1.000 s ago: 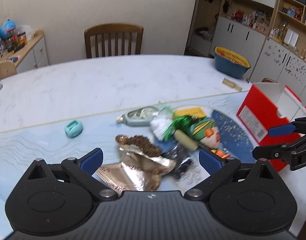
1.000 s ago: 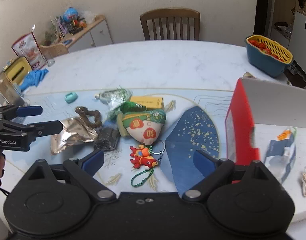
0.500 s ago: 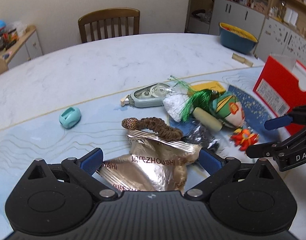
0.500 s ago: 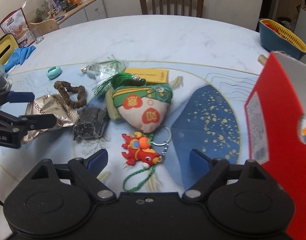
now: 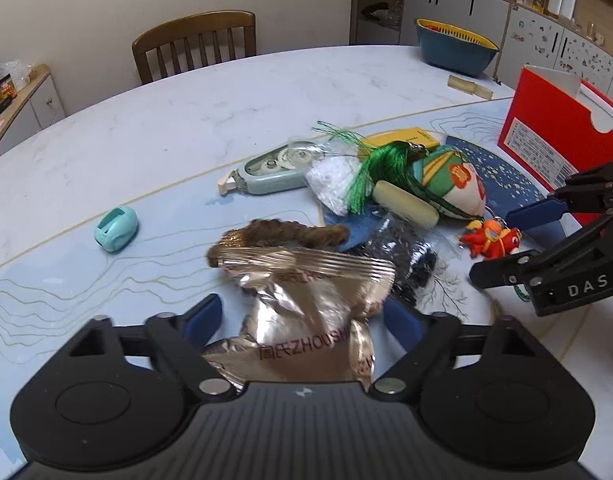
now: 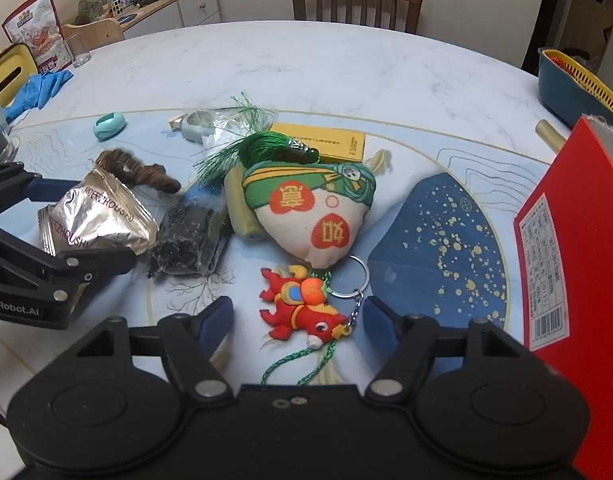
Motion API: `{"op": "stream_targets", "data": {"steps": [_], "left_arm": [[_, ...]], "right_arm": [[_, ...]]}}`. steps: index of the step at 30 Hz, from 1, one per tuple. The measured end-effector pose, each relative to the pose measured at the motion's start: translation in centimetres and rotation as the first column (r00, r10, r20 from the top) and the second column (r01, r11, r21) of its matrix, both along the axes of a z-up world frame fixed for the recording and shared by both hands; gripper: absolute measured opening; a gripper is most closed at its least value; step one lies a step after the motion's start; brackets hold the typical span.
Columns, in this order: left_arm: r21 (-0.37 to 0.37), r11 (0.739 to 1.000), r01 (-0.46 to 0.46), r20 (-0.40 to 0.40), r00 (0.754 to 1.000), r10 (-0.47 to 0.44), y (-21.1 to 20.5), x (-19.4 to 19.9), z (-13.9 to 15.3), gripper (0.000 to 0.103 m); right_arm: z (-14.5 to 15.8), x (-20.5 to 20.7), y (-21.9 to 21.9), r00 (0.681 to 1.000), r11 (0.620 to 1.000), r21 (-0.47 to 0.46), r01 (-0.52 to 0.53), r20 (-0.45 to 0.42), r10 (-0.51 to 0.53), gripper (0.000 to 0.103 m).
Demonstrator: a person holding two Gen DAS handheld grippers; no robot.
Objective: Organize objects
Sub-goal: 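Grasp the gold snack bag with the left tool while the right tool grasps the red dragon keychain, then carry both items over the red box and open both tools to drop them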
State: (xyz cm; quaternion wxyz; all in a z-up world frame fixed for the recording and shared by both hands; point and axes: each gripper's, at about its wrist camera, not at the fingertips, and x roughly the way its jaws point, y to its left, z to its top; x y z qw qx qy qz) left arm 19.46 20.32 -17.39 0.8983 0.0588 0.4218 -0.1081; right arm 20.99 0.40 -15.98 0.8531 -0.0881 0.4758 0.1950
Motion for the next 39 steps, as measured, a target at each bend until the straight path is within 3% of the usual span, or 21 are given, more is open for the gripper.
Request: {"op": "stream_targets", "data": {"steps": [5, 9, 12, 21, 30, 39], "left_arm": [[-0.007, 1.000, -0.026, -0.022, 0.999, 0.026, 0.1, -0.1, 0.1, 0.069], [-0.033, 0.997, -0.065, -0.056, 0.996, 0.063, 0.7, 0.0, 0.5, 0.058], [-0.081, 0.990, -0.113, -0.098, 0.990, 0.104, 1.5, 0.0, 0.7, 0.054], [-0.156, 0.970, -0.188, -0.174, 0.972, 0.160, 2.6, -1.5, 1.5, 0.052], [-0.185, 0.966, -0.178, -0.138, 0.978, 0.154, 1.0, -3.1, 5.4, 0.052], [-0.207, 0.974, -0.092, -0.068, 0.994, 0.080, -3.8, -3.1, 10.4, 0.052]], "right_arm": [[0.0, -0.4, 0.5, 1.000, 1.000, -0.024, -0.003, 0.018, 0.003, 0.059], [0.2, -0.5, 0.6, 1.000, 1.000, -0.026, 0.001, 0.021, 0.000, 0.047], [0.2, -0.8, 0.6, 1.000, 1.000, -0.028, 0.003, 0.020, -0.003, 0.045], [1.0, -2.4, -1.0, 1.000, 1.000, 0.017, 0.018, 0.008, -0.018, 0.044], [5.1, -4.7, -4.0, 0.999, 0.993, 0.115, 0.033, 0.035, -0.038, 0.044], [10.9, -6.2, -7.6, 0.995, 0.986, 0.165, 0.001, 0.100, -0.017, 0.045]]}}
